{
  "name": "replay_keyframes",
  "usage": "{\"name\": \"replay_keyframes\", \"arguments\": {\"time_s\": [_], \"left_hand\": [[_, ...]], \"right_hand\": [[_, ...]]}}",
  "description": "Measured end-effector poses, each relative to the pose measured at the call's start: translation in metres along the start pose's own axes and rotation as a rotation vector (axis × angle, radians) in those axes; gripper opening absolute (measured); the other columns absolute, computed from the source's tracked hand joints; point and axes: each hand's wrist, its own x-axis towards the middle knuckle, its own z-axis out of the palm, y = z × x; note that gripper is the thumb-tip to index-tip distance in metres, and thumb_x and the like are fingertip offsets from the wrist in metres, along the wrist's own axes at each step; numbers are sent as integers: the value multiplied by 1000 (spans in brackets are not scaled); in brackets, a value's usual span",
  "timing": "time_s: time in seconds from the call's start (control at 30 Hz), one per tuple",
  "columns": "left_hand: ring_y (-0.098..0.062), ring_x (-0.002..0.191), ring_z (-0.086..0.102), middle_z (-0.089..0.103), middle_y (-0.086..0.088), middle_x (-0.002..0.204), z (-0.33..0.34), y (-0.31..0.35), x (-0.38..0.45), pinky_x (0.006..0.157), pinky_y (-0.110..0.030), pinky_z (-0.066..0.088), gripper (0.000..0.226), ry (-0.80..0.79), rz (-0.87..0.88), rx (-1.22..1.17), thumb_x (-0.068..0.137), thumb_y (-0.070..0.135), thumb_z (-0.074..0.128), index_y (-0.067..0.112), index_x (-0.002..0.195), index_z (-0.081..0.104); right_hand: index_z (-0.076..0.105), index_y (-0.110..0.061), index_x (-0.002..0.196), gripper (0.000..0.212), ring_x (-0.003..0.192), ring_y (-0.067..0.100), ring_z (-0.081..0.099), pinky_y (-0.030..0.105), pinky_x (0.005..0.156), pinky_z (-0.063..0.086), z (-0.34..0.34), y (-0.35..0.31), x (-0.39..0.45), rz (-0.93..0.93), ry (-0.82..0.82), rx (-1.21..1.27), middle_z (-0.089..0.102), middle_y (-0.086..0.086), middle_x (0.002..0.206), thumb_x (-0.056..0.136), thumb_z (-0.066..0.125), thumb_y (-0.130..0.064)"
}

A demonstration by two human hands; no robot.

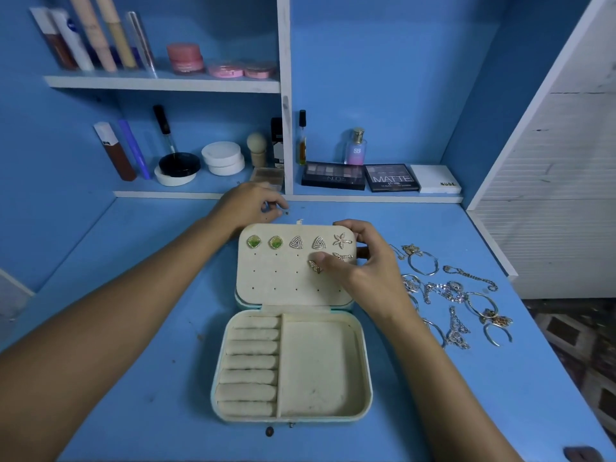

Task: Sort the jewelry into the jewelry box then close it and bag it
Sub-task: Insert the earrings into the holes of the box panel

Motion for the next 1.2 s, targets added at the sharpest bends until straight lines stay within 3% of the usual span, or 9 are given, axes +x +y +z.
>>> {"name": "replay_keyframes", "arguments": {"time_s": [0.2,0.37,0.53,0.8,0.97,1.07,1.2], "left_hand": [[-18,94,57,63,3,97,5,0,11,79,-36,50,18,-30,20,49,88,23,72,22,106,77],[-22,103,56,65,0,103,9,2,14,84,-41,50,13,-39,3,72,89,23,70,21,100,78],[-19,99,56,65,2,100,9,4,18,81,-39,50,12,-45,20,93,89,19,69,21,95,78],[-19,105,50,61,3,103,13,2,22,78,-31,39,10,-66,31,113,92,18,66,17,98,75],[-11,100,43,56,11,98,9,3,24,79,-31,38,13,-93,38,110,92,20,68,24,100,77],[-11,99,44,56,11,96,6,5,27,82,-34,42,13,-121,27,99,91,20,70,24,101,78],[-17,99,51,56,9,92,6,5,28,83,-41,48,8,-127,11,113,89,21,72,24,95,77]], "right_hand": [[64,-32,107,43,94,17,62,26,73,56,-1,0,1,1,-11,7,62,-3,116,73,87,-18],[64,-33,107,43,94,18,63,35,78,58,0,0,2,-3,-3,-6,61,-3,116,73,88,-19],[64,-34,106,43,93,17,62,37,79,58,-1,1,2,0,-9,-4,62,-6,114,73,88,-20],[64,-34,105,42,92,15,62,34,76,57,0,2,3,-2,-13,-3,63,-6,113,73,88,-21],[63,-34,105,42,90,13,61,32,74,57,-1,1,3,0,-20,0,63,-10,108,74,87,-20],[63,-33,106,42,83,5,59,26,71,56,-1,1,2,0,-30,9,63,-13,105,75,87,-19],[63,-32,107,42,85,6,59,28,72,56,-1,1,2,2,-29,14,63,-12,104,75,87,-19]]}}
